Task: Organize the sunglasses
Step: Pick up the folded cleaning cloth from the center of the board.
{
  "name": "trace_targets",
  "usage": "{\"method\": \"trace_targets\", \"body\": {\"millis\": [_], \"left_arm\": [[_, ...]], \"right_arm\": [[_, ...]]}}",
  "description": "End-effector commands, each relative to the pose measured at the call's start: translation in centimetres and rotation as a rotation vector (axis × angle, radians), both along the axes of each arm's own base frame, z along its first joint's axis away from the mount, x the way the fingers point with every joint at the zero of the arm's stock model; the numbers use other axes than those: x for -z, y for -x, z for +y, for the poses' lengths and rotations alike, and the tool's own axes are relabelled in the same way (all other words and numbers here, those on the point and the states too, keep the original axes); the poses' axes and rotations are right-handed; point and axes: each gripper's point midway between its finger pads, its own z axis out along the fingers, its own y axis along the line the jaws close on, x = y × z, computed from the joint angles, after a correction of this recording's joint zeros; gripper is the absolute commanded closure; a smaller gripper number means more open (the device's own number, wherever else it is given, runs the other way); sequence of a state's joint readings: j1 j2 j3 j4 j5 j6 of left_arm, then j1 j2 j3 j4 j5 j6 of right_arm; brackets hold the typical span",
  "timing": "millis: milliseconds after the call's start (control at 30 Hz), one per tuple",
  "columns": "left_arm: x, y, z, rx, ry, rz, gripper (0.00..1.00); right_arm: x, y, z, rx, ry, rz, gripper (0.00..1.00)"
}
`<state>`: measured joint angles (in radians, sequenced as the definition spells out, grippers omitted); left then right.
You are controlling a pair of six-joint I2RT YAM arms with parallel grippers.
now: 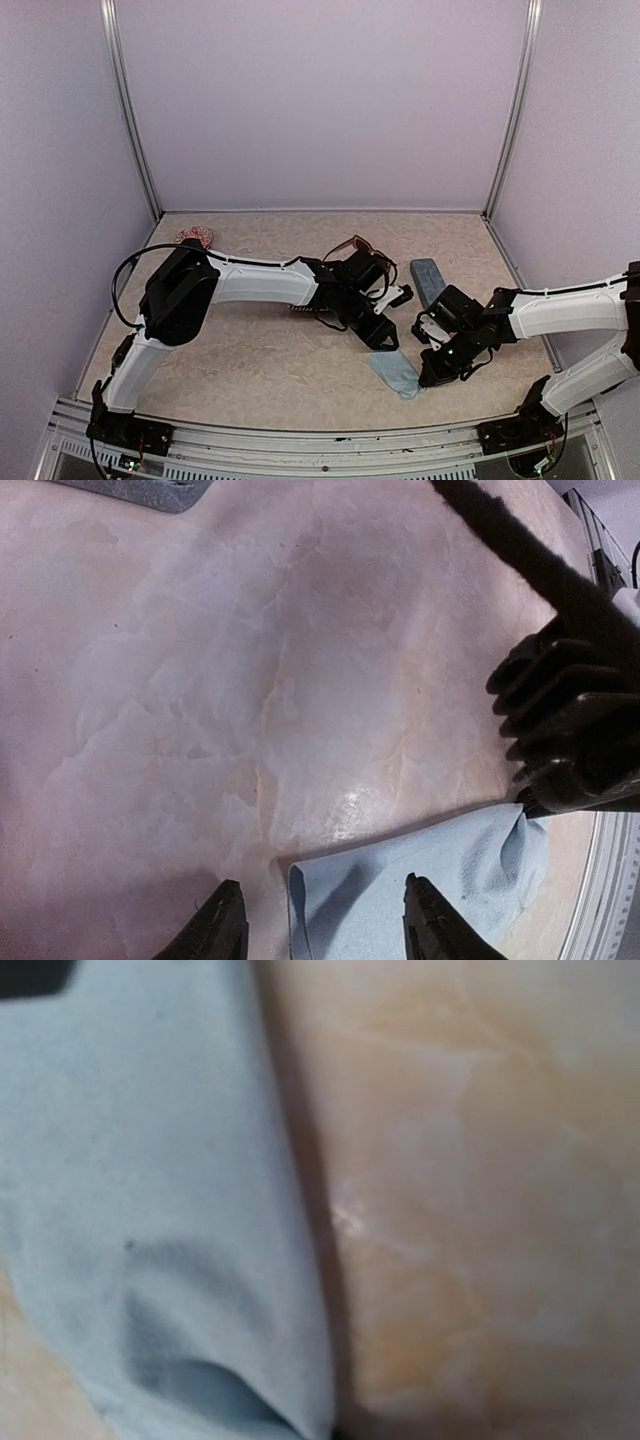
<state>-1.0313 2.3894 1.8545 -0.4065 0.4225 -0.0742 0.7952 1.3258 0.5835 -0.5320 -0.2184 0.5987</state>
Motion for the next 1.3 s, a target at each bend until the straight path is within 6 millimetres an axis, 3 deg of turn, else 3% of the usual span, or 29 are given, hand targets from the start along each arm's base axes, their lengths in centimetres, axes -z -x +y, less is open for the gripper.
{"method": "trace_targets", "body": {"millis": [0, 400, 600, 667, 767, 900, 1000, 1267], "left_arm": [[0.7, 0.9, -1.3, 0.044, 0.027, -0.015, 0.51], [3.9, 3.9, -0.4, 0.094, -0.028, 0.043, 0.62], [4.9, 4.8, 1.3, 0.087, -0.048, 0.059, 0.86], [5.1, 5.0, 1.7, 0.079, -0.049, 0.067, 1.00], [5.0, 5.3, 2.0, 0.069, -0.036, 0.083, 1.00], [3.5, 4.8, 1.9, 0.041, 0.030, 0.117, 1.00], [1.3, 3.7, 2.0, -0.002, 0.101, 0.136, 1.00], [-4.3, 0.3, 4.7, -0.147, 0.307, 0.224, 1.00]], "right_arm": [[0.0, 0.3, -0.6, 0.004, 0.002, 0.007, 1.00], [0.0, 0.2, -0.8, 0.015, 0.006, 0.000, 1.00], [-0.1, 0.2, -0.9, 0.028, 0.011, -0.004, 1.00], [-0.2, 0.0, -1.0, 0.035, 0.012, -0.010, 1.00], [-0.2, 0.1, -1.1, 0.043, 0.015, -0.011, 1.00], [-0.7, -0.2, -0.9, 0.056, -0.001, -0.026, 1.00], [-1.4, -0.7, -0.5, 0.060, -0.021, -0.049, 1.00], [-3.5, -2.3, 1.4, -0.023, -0.081, -0.134, 1.00]]}}
